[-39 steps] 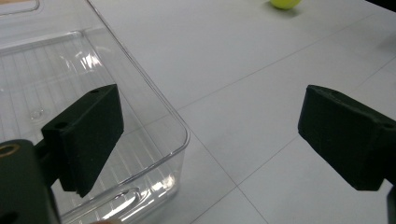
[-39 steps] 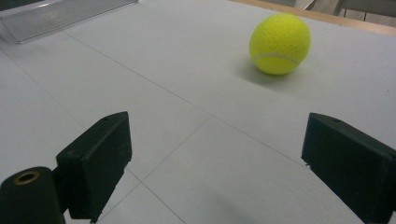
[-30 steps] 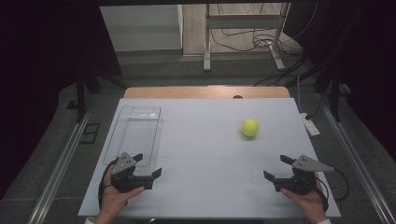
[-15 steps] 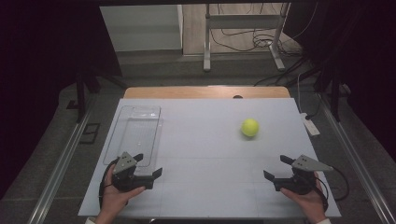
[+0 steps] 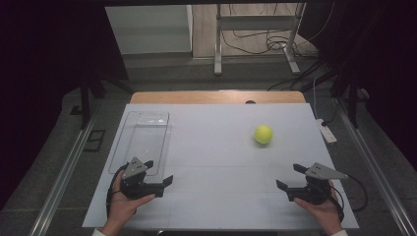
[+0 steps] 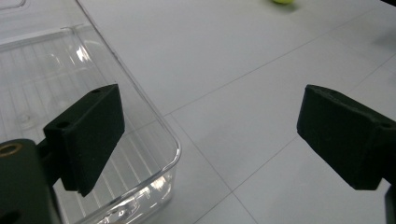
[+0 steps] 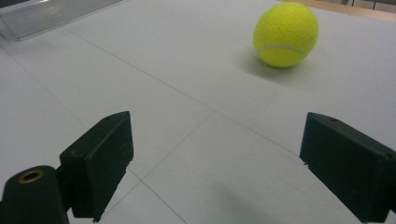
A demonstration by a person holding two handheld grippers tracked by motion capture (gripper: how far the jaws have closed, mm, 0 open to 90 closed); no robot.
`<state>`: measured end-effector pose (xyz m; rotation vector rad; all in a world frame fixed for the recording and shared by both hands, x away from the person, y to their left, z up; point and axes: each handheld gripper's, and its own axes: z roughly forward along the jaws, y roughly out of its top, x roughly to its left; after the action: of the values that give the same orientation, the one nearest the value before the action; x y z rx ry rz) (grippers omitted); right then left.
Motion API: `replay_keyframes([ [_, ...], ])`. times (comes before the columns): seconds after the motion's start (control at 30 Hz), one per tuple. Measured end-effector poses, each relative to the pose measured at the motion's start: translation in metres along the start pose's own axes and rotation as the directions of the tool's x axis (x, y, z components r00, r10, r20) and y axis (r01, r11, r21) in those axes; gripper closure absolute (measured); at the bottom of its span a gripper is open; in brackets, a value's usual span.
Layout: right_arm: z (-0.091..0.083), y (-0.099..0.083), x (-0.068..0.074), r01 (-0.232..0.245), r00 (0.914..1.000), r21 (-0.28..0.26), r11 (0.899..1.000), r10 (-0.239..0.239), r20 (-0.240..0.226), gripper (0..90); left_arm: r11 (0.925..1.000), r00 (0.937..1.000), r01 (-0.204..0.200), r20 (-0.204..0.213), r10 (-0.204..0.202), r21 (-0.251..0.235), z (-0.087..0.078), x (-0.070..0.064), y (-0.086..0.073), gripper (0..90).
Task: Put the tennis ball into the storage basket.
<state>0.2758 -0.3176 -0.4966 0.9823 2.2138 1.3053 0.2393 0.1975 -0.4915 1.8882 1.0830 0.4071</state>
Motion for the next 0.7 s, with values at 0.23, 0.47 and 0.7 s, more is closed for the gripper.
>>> replay_keyframes([
  [0.23, 0.000, 0.000, -0.001, -0.003, 1.0000, 0.001, 1.000, 0.003, -0.002, 10.2, 0.9998, 0.9999, -0.010, 0.007, 0.010, 0.014, 0.004, 0.000, 0.010, 9.0],
  [0.47, 0.001, 0.000, -0.001, -0.003, 1.0000, 0.007, 1.000, 0.003, 0.004, 10.4, 0.9998, 0.9997, -0.007, 0.022, 0.006, 0.020, 0.006, -0.001, 0.017, 9.3],
  [0.7, 0.001, -0.001, -0.002, -0.005, 1.0000, 0.011, 1.000, 0.005, 0.007, 10.5, 0.9997, 0.9991, -0.004, 0.043, 0.003, 0.024, 0.010, -0.002, 0.026, 9.7],
])
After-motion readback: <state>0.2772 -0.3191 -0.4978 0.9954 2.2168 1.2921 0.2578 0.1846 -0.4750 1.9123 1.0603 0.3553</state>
